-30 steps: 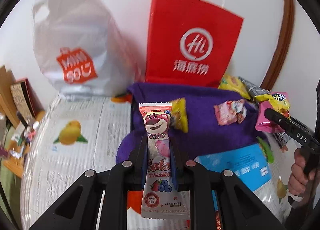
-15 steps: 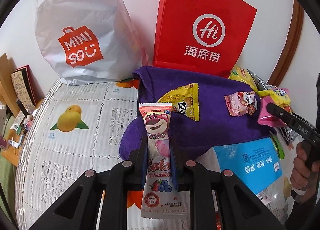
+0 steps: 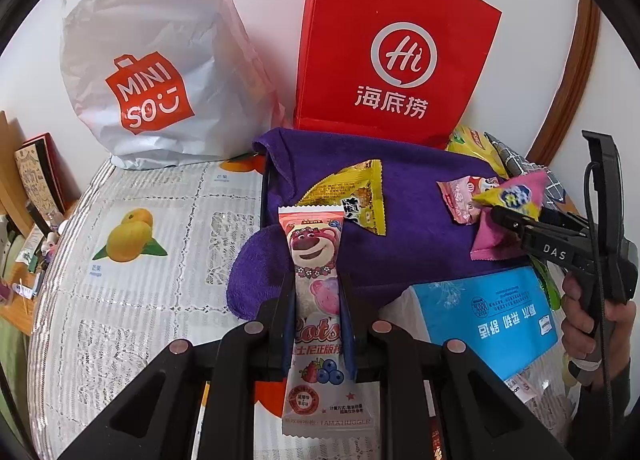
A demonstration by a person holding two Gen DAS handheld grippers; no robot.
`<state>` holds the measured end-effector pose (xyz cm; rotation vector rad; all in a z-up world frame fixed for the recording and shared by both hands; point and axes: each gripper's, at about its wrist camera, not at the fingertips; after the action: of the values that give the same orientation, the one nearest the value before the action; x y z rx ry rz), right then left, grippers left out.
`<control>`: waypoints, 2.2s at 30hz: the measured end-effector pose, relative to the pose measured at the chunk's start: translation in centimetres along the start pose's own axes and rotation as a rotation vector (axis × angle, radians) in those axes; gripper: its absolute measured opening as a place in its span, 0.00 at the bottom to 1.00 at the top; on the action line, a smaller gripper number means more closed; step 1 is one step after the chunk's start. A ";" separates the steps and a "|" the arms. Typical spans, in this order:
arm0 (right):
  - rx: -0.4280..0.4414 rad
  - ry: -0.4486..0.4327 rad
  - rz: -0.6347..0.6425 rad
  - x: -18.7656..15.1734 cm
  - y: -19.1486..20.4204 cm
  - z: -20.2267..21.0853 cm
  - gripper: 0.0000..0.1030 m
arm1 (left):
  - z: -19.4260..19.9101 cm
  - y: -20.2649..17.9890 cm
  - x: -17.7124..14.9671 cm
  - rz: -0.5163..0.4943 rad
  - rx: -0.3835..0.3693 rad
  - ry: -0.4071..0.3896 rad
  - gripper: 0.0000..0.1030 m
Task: Organize snacks
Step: 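Open the right tool to drop the chip bag on the towel, then lower the Lotso candy stick onto the towel and open the left tool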
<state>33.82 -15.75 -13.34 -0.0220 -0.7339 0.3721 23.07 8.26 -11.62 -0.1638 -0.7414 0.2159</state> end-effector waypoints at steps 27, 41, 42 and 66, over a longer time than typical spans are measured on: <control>-0.001 -0.082 -0.087 -3.8 -2.4 5.7 0.72 | -1.7 -1.8 1.6 0.008 0.005 0.022 0.18; 0.103 -0.077 -0.084 -4.5 -1.3 6.8 0.72 | -7.2 -2.5 6.1 0.111 0.087 0.052 0.18; 0.109 -0.072 -0.084 -4.5 -1.3 6.7 0.72 | -7.6 -2.6 6.2 0.116 0.088 0.055 0.18; 0.092 -0.084 -0.135 -4.4 -3.8 6.8 0.72 | -3.4 -1.8 2.6 0.050 0.077 0.020 0.49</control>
<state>27.55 -21.51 -10.54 0.1301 -0.7955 0.2788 27.51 6.91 -11.94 -0.1115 -0.7086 0.2893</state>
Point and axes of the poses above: each gripper's, at about its wrist camera, not at the fingertips, and z roughly against the way its jaws point, y to its left, x to its top, and after that the axes turned 8 degrees about z, right-handed
